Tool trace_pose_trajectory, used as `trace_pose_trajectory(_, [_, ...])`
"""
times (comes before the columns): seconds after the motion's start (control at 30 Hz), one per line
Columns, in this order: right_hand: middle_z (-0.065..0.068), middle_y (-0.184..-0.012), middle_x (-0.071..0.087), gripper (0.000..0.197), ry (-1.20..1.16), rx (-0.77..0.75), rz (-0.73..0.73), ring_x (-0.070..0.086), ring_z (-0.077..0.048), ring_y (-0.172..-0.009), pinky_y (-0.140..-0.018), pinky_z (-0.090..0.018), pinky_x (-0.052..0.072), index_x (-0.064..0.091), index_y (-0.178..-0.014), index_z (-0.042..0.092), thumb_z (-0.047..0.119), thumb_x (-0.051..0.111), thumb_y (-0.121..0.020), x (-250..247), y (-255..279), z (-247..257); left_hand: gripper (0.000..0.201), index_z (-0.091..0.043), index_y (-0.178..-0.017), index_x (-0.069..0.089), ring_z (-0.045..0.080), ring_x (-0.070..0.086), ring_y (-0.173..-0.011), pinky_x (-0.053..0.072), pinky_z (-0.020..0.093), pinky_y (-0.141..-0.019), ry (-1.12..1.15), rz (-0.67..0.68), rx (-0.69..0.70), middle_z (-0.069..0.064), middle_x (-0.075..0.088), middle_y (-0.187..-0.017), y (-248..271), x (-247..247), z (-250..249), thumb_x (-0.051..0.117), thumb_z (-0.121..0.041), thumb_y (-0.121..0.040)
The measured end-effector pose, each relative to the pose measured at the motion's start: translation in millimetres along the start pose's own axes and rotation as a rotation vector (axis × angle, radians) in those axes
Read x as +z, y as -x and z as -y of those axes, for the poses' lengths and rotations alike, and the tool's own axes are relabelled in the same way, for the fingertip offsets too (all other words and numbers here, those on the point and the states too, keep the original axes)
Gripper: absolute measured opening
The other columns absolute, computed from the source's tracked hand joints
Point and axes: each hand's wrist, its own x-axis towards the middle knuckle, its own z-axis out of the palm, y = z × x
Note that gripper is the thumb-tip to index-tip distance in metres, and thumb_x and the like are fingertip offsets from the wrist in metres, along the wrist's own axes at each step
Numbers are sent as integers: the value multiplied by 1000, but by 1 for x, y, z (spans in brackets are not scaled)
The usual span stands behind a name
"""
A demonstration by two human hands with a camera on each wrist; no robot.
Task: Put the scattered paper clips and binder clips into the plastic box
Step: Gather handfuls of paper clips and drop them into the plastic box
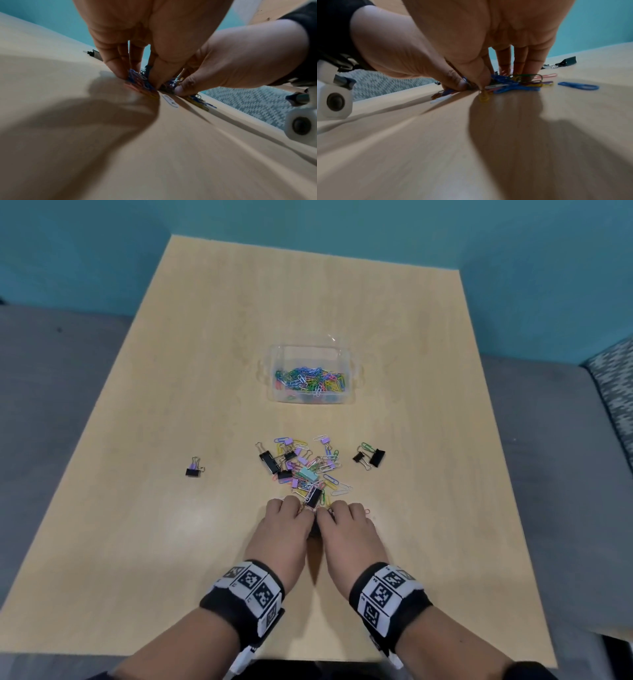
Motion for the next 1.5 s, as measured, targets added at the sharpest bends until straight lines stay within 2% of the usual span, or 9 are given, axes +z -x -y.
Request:
trace_pose_trajectory(0.13, [-12, -110, 49, 41, -21, -37, 58, 46, -35, -100, -68, -36, 34, 51, -110, 11, -3, 49, -72, -14, -5, -4, 36, -19, -76, 55, 23, 43, -68, 37, 30, -52, -14, 33, 33, 4, 51, -80, -1, -13, 1, 64, 4, -50])
trace_pose_trajectory(0.3, [-9, -110, 44, 41, -101, -31, 184, 44, -30, -97, -70, -33, 29, 44, -110, 14, -7, 49, -75, -28, -10, -11, 25, -16, -87, 60, 22, 42, -73, 34, 33, -59, 128, 132, -114, 3, 48, -88, -10, -19, 5, 50, 3, -74])
trace_pose_trajectory(0.6, [-3, -76, 63, 15, -756, 247, 427, 61, -20, -57, -57, -31, 49, 60, -86, 16, 4, 54, -80, -44, -30, -39, 20, -12, -66, 65, 17, 56, -50, 49, 28, -54, 946, 347, -530, 1, 60, -58, -24, -54, 21, 63, 7, -73])
trace_pose_trajectory(0.7, [-10, -62, 59, 13, -1081, 305, 509, 56, -16, -44, -47, -25, 45, 59, -84, 11, -1, 57, -82, -62, -36, -50, 20, -9, -69, 67, 20, 55, -50, 41, 36, -62, 1201, 402, -574, 8, 60, -58, -31, -74, 30, 65, 11, -74])
trace_pose_trajectory(0.87, [-15, -57, 53, 22, -1383, 262, 396, 52, -14, -38, -38, -20, 44, 57, -81, 5, -17, 53, -84, -106, -80, -61, 20, -1, -75, 60, 14, 57, -45, 50, 20, -44, 1499, 281, -576, 11, 63, -64, -75, -121, 35, 56, 17, -81])
trace_pose_trajectory(1.07, [-11, -61, 53, 25, -1195, 217, 73, 52, -19, -46, -45, -26, 53, 55, -75, 9, -15, 54, -84, -155, -175, -68, 21, -4, -74, 58, 14, 55, -51, 54, 19, -49, 1413, -38, -516, 13, 56, -68, -170, -163, 49, 56, 15, -82])
trace_pose_trajectory(1.23, [-12, -74, 59, 13, -953, 226, 18, 61, -24, -57, -74, -48, 59, 61, -88, 14, 2, 63, -83, -167, -224, -62, 21, -10, -77, 63, 22, 58, -68, 59, 31, -67, 1244, -112, -514, 11, 59, -82, -219, -161, 49, 57, 9, -83])
trace_pose_trajectory(1.37, [0, -107, 56, 37, -589, 169, -63, 58, -21, -95, -88, -32, 47, 57, -122, 19, 24, 64, -86, -164, -202, -76, 19, -13, -97, 66, 14, 58, -78, 56, 35, -77, 1162, -166, -486, 0, 60, -91, -198, -153, 61, 61, 0, -85])
trace_pose_trajectory(1.5, [5, -80, 63, 7, -670, 85, -29, 57, -14, -69, -72, -33, 48, 64, -90, 20, 17, 63, -84, -125, -121, -100, 9, -9, -86, 66, 20, 56, -72, 49, 34, -66, 1183, 4, -454, 12, 62, -85, -120, -133, 73, 66, -5, -77])
